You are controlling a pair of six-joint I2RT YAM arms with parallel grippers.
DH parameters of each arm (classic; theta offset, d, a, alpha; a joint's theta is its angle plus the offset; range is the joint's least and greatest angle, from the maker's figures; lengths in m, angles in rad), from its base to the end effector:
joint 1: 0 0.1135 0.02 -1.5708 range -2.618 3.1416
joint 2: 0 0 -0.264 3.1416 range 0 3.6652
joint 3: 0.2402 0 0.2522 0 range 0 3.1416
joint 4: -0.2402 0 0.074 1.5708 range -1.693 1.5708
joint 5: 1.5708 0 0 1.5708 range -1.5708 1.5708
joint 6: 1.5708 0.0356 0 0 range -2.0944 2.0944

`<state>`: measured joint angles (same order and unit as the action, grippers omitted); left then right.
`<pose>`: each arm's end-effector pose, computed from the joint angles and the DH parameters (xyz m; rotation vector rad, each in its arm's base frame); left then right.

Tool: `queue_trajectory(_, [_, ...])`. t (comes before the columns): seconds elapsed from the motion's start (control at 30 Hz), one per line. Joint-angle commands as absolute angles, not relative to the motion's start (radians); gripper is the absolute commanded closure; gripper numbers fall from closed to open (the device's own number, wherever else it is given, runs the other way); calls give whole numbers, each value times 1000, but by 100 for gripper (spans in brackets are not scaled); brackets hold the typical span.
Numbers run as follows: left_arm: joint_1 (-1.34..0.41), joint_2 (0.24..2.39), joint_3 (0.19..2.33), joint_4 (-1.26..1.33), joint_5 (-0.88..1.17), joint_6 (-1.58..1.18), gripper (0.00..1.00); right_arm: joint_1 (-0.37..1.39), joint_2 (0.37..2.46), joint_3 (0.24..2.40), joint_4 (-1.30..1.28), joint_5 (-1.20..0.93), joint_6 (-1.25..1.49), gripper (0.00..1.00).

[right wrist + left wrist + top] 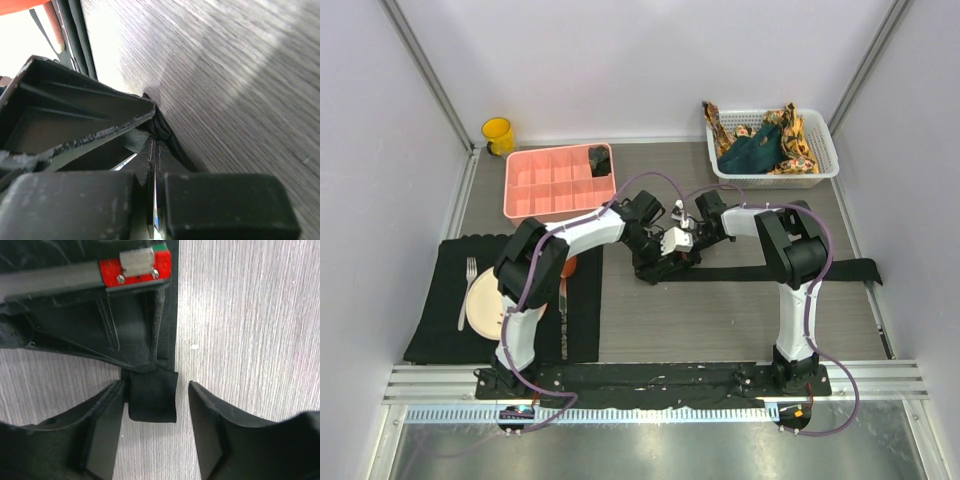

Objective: Roll the ties
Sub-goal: Roll the tie at the center of the board.

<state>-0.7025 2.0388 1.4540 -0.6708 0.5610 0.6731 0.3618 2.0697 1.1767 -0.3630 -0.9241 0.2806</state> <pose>0.2997 -0.2786 0.1649 1.8306 2.0310 -0.7932 0.3418 0.1597 0.1014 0.3308 -2.7559 -1.4462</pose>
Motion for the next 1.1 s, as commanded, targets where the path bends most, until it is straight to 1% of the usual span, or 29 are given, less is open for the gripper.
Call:
queue_trajectory(0.0, [-678,1958,1398,-585,580,647,40,357,2098,1170,-394,-825,209,99])
queue_trajectory(0.1, [-657,1913,1309,-496,577,640,34,356,2103,1170,-411,-810,187,99])
queue_trajectory(0.17, [-653,1896,1284,-437,569,640,32,356,2108,1172,-425,-801,175,99])
queue_trajectory(0.33, [-650,1893,1256,-400,586,635,31,353,2118,1175,-437,-762,152,99])
queue_trajectory(0.5, [-650,1908,1258,-380,643,608,37,350,2125,1180,-442,-759,146,99])
queue_trajectory(0.57, [-652,1911,1267,-379,661,600,41,348,2126,1180,-443,-753,146,99])
queue_trajectory(0.6, [-652,1914,1272,-380,679,591,47,347,2126,1178,-445,-756,144,99])
queue_trajectory(0.73, [-655,1914,1301,-391,725,562,61,347,2131,1178,-445,-749,144,99])
queue_trajectory(0.8, [-664,1917,1315,-394,730,551,64,348,2132,1181,-446,-747,144,99])
queue_trajectory(0.9, [-684,1928,1328,-396,729,532,64,347,2134,1184,-443,-746,146,99])
queue_trajectory(1.03, [-719,1968,1351,-400,663,506,64,345,2134,1187,-443,-749,150,99])
queue_trajectory(1.07, [-732,1977,1362,-405,620,500,63,348,2131,1187,-445,-750,150,99])
